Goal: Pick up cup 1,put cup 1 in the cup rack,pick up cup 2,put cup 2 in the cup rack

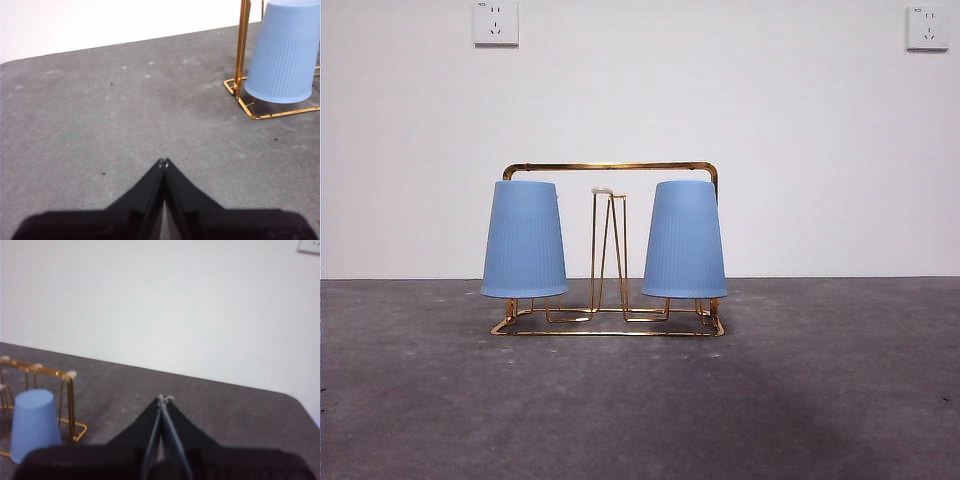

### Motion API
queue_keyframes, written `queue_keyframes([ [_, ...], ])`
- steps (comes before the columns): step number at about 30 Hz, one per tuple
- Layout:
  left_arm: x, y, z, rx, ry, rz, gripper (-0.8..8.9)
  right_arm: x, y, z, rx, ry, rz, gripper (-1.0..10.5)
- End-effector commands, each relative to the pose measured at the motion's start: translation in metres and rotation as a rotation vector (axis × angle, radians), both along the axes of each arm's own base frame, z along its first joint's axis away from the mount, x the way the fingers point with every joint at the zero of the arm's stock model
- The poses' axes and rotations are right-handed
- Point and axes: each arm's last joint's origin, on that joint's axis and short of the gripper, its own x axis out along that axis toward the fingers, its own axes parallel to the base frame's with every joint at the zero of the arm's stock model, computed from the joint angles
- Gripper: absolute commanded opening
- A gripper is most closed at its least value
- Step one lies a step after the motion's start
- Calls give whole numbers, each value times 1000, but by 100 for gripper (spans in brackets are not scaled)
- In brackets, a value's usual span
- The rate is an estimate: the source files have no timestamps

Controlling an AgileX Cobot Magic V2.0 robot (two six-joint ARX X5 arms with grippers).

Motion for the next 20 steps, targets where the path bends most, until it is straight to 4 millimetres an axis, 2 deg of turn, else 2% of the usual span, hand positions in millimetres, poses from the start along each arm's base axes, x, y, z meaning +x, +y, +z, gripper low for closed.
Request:
queue_keyframes([
  [1,0,0,-3,-11,7,1,-3,5,0,-27,49,-3,0,2],
  [9,0,0,-3,-10,7,1,-3,11,-1,-88,109,-16,-7,3],
  [20,0,0,-3,-11,7,1,-3,19,-1,-149,133,102,-27,3],
])
